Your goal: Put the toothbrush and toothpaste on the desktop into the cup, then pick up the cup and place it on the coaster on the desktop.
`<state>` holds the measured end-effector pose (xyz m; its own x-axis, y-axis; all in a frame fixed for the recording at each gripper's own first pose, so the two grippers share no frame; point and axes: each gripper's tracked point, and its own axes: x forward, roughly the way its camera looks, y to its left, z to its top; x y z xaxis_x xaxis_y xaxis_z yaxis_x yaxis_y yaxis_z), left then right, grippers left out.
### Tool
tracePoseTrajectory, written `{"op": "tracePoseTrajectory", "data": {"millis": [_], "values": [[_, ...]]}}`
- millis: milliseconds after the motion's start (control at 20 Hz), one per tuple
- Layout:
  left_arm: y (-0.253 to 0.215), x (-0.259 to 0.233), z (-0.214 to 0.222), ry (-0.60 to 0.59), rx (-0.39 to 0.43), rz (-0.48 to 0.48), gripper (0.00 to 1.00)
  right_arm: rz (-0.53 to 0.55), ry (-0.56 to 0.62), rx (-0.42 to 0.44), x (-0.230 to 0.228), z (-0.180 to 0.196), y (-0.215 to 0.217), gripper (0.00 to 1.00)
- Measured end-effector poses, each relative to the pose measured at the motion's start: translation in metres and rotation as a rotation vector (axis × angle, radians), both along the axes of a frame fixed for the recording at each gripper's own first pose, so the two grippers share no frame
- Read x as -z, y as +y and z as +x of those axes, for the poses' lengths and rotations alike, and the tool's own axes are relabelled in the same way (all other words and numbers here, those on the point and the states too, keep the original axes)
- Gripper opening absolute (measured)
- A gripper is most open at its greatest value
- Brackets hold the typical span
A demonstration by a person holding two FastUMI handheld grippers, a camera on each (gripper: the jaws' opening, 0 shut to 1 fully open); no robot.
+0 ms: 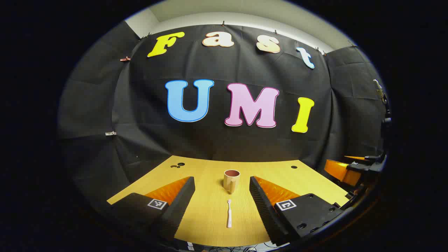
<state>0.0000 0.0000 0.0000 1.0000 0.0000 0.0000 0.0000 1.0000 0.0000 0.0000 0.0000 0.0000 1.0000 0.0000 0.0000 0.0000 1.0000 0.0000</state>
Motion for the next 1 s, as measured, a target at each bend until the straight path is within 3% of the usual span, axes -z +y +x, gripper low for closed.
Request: {"op": "tracePoseTrajectory", "data": {"millis": [350, 1000], "values": [[-0.014, -0.002, 0.025, 0.005, 0.028, 0.053, 0.97, -0.006, 0.018, -0.048, 0.007, 0.026, 0.012, 0.98], [-0.023, 0.013, 0.054, 0.044, 0.055, 0.06, 0.98, -0.035, 0.13, -0.016, 0.039, 0.053, -0.001, 0.98]]}}
